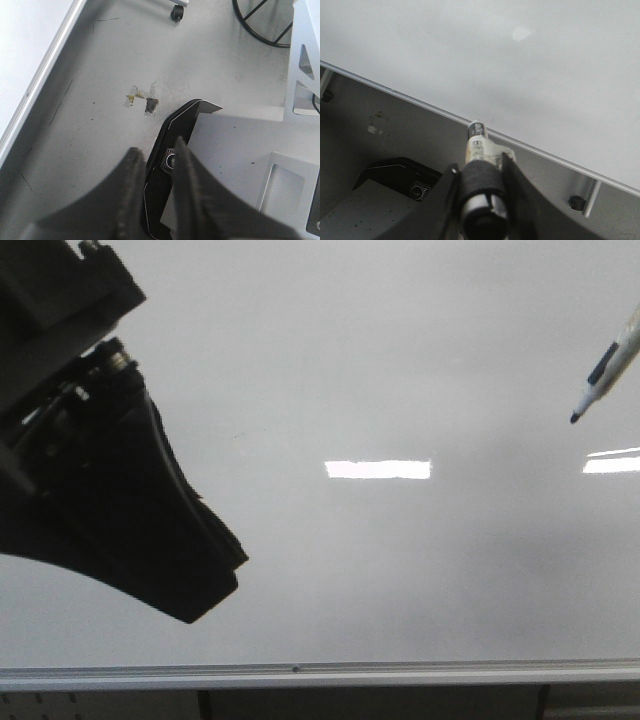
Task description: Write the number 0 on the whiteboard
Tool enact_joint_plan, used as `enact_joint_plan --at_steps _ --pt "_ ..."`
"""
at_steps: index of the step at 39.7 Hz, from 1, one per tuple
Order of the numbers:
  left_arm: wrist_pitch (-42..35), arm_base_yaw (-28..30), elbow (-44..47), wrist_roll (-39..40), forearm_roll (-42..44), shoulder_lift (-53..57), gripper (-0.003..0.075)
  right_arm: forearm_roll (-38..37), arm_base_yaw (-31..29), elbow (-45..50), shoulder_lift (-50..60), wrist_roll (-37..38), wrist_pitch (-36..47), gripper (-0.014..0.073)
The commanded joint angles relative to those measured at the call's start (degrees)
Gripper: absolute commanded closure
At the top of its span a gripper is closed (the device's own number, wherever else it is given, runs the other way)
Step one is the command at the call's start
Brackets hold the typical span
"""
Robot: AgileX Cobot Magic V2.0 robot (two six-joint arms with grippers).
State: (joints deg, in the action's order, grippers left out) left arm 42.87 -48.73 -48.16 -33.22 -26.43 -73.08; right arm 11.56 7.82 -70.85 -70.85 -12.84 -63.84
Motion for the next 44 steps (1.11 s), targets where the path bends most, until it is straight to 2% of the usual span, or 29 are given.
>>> enact_joint_plan --at_steps 1,11,22,29,44 --pt "-1.3 -0.2 -1.7 0.4 -1.9 1.7 0.0731 -0.3 -0.3 -7.0 -0.5 0.6 -2.6 0.0652" --pt "-1.3 -0.2 -1.7 0.4 -1.9 1.7 0.074 -0.3 -0.3 -22.6 -9.6 2.4 -11.0 0.0652" --pt "-1.3 -0.2 -1.7 0.4 -1.9 1.7 0.074 -0.6 1.6 -34.3 -20.5 3.0 -12.6 0.0652" --pt "-1.3 -0.2 -1.7 0.4 -1.9 1.7 0.074 -0.6 2.0 -37.8 -24.2 3.1 -12.4 0.0652" --pt "-2.6 -0.2 -1.7 0.4 -1.9 1.7 0.074 -0.6 2.0 -38.8 -25.4 3.1 -8.1 0.0652"
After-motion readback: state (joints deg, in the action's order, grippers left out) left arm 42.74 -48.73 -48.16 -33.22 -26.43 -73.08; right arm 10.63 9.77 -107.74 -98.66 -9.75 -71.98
